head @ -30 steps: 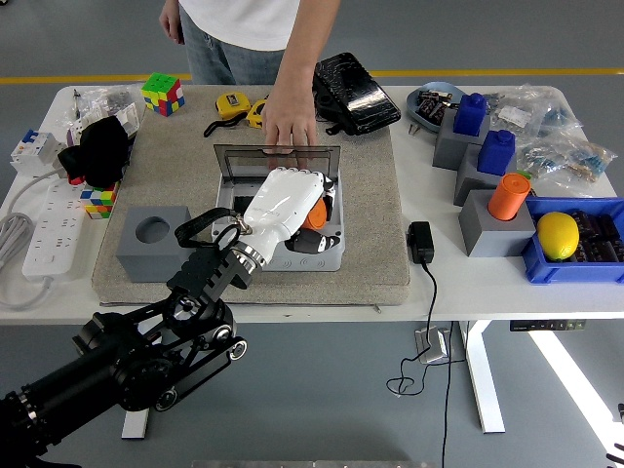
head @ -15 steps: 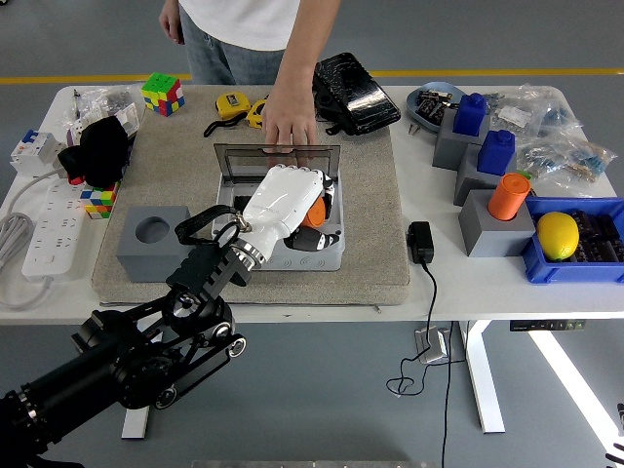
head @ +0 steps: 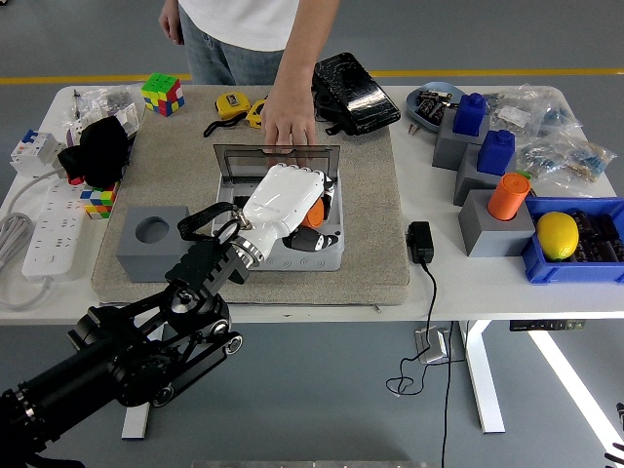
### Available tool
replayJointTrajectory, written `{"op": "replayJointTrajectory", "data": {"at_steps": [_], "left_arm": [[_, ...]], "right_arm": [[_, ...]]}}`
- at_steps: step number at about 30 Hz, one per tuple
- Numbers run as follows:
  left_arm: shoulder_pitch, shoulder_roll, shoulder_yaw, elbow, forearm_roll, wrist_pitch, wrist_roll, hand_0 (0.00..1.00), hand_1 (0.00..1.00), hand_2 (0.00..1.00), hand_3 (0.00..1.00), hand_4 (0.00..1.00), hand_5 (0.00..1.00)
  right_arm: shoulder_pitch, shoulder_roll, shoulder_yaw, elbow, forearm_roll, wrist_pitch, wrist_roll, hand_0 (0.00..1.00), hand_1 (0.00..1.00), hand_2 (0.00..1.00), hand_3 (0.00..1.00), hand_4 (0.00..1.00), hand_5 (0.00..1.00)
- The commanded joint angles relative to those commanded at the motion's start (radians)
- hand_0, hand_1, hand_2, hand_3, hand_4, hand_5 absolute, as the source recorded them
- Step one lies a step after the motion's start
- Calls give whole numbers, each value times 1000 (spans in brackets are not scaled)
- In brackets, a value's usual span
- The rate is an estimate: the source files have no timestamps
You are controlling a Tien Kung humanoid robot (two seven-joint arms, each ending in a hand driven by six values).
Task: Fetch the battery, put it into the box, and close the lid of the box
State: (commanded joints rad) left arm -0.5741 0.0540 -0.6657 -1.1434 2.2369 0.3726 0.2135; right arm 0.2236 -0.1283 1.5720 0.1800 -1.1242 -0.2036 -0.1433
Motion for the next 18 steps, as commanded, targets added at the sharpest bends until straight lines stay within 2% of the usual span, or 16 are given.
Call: {"op": "replayJointTrajectory", "data": {"at_steps": [5,6,11,12,17,18], "left_arm": [[-1,3,-10,-9,24,-37,19,280,306,283,333,899,141],[-1,4,-12,-12,26,-46,23,445,449,344,408,949,208],[3,5,-21,-22,32,-81,56,445,449,344,408,949,208],[3,6,-22,-24,32,-85,61,597,615,467,435,994,262],[5,8,-32,-45,32,-109,90,597,615,467,435,994,262],[6,9,-35,-54,32,-107,93,798,877,782,612,998,283]], "right_arm": [[0,-1,0,0,1,0,0,813,754,730,787,998,998],[0,-1,0,0,1,0,0,813,754,730,787,998,998],[0,-1,1,0,1,0,-1,813,754,730,787,998,998],[0,-1,0,0,2,0,-1,813,754,730,787,998,998],[0,0,-2,0,5,0,1,813,754,730,787,998,998],[0,1,-2,0,5,0,0,813,754,730,787,998,998]]}}
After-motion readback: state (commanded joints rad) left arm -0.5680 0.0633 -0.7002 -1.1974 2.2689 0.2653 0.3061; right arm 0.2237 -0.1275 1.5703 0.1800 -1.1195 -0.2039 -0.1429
